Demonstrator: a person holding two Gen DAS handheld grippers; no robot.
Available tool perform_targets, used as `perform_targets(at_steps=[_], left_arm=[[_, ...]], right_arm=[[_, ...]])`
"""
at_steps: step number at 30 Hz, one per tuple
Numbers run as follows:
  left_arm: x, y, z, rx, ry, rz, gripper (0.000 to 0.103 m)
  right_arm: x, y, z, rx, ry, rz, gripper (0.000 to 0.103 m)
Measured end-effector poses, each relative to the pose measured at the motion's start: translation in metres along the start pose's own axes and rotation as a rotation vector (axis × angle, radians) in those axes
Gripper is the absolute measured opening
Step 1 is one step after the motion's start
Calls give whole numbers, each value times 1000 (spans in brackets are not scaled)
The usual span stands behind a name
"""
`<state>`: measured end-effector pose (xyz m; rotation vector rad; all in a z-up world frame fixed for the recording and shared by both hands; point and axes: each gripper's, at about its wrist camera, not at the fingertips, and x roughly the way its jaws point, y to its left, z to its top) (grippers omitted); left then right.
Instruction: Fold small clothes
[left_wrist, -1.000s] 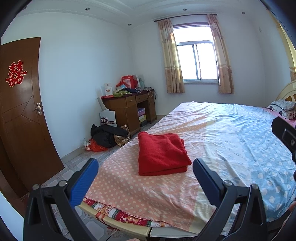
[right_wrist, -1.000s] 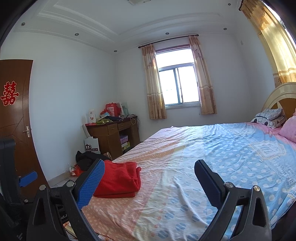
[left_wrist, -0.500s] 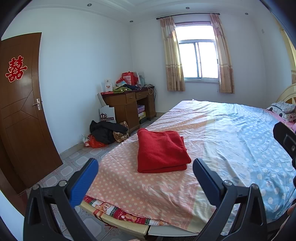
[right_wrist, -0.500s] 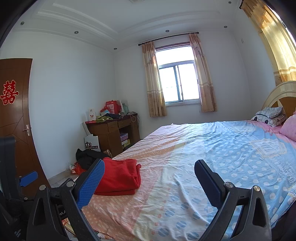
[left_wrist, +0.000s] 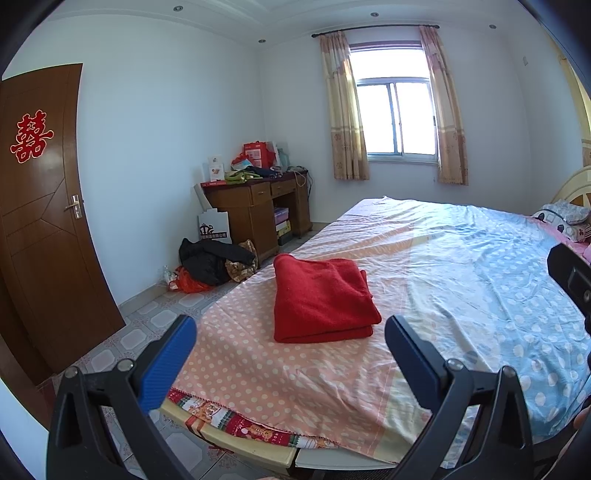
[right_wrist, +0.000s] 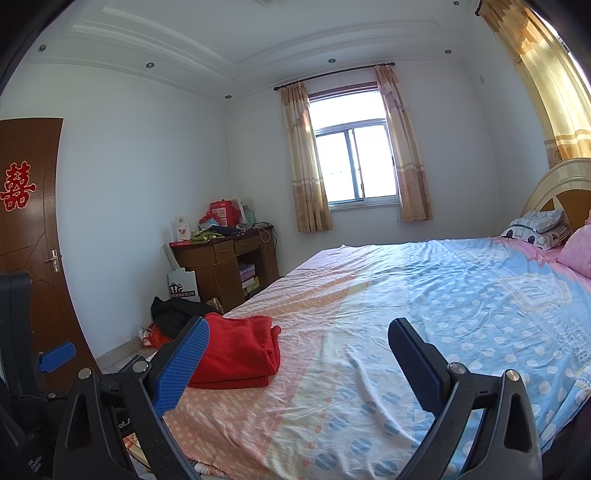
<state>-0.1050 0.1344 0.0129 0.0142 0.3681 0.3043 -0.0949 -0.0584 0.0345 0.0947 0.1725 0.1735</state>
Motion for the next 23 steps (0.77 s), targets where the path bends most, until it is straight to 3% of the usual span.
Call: perform_targets(at_steps=[8,16,23], left_arm=[[8,1,-5,-24,37,28,103],[15,7,-7,-52,80,-60,103],[16,5,-6,-39,77,-68,103]], right_arm=[[0,1,-1,0,0,-6,98],[0,3,-2,2,8,-7,98],[1,3,-2,7,8,-12,98]])
